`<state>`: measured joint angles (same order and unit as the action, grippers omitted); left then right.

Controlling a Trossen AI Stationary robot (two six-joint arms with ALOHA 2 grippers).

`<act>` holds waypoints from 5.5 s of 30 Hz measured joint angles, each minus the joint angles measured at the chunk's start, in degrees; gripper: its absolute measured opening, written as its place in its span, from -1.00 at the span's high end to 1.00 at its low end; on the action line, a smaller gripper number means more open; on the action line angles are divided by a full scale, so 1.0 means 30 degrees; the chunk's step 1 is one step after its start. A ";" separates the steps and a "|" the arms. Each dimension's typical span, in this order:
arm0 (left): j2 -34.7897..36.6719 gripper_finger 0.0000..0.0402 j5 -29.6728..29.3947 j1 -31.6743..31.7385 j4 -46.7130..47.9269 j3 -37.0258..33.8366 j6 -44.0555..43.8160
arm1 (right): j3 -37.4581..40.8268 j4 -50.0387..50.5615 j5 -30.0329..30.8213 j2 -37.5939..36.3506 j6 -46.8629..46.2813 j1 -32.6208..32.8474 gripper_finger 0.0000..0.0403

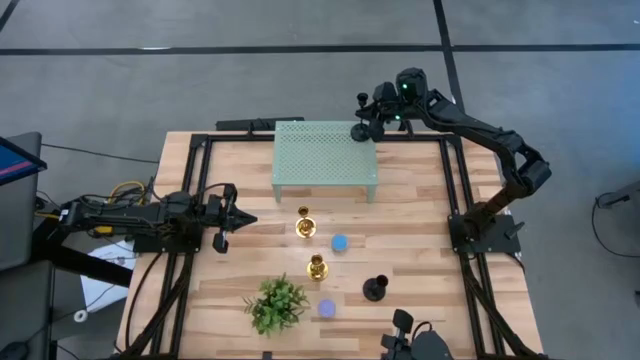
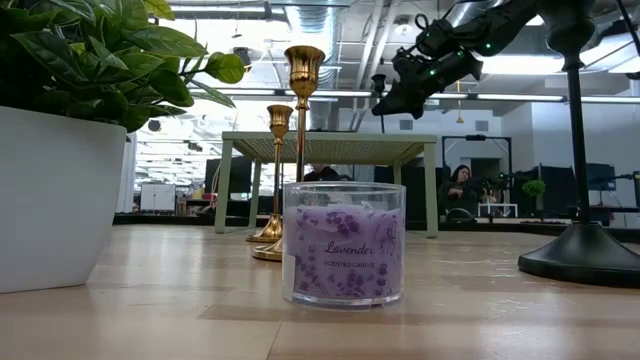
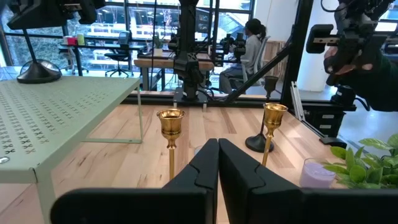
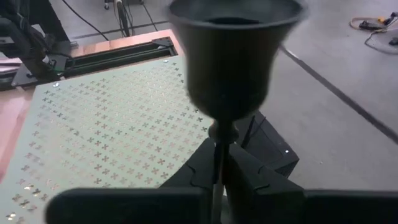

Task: Pick & Place candle stick holders
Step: Put the black candlestick on the shelf, then put the gold candlestick on the shelf

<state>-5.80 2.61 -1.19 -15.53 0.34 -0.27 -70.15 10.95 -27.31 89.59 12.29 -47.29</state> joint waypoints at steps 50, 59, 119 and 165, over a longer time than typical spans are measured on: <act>0.0007 0.94 0.0003 -0.0004 -0.0022 0.0000 0.0000 | 1.2450 0.2771 0.0590 -1.5124 -0.3639 0.8236 0.58; 0.0001 0.94 0.0006 -0.0003 -0.0056 0.0000 0.0000 | 2.1242 -0.9570 0.3674 -1.9888 -0.6126 1.0204 0.63; -2.2956 0.74 -0.4589 -0.2316 -1.6524 0.3636 0.0676 | 2.3219 -1.2223 0.4122 -2.0208 -0.4610 1.1110 0.63; -2.7569 0.94 -2.0428 -0.7708 -1.2867 0.8145 -0.0517 | 2.3227 -1.0787 0.4122 -2.0207 -0.4588 1.1103 0.63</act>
<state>-88.51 -58.67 -24.32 -54.13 24.77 -1.83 -0.47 -21.41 -14.94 28.97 -1.48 -13.98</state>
